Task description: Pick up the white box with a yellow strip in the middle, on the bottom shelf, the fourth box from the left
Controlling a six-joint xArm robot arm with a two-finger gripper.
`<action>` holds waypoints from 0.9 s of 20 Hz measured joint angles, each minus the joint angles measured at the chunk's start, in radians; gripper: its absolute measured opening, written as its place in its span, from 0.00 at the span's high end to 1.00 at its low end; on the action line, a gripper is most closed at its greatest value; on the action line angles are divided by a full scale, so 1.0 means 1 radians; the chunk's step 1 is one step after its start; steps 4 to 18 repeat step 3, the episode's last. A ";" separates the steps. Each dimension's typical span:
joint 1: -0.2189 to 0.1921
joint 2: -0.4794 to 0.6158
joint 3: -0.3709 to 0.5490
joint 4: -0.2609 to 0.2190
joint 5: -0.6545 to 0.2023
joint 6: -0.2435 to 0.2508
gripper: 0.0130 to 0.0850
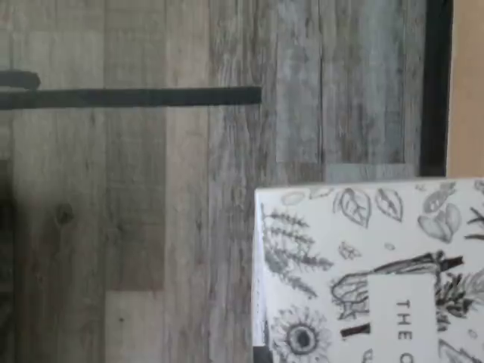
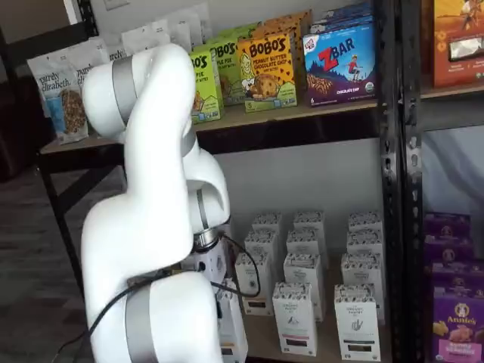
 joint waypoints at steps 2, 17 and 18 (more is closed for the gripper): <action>0.006 -0.027 0.016 0.007 0.011 -0.001 0.56; 0.008 -0.043 0.025 0.011 0.016 -0.002 0.56; 0.008 -0.043 0.025 0.011 0.016 -0.002 0.56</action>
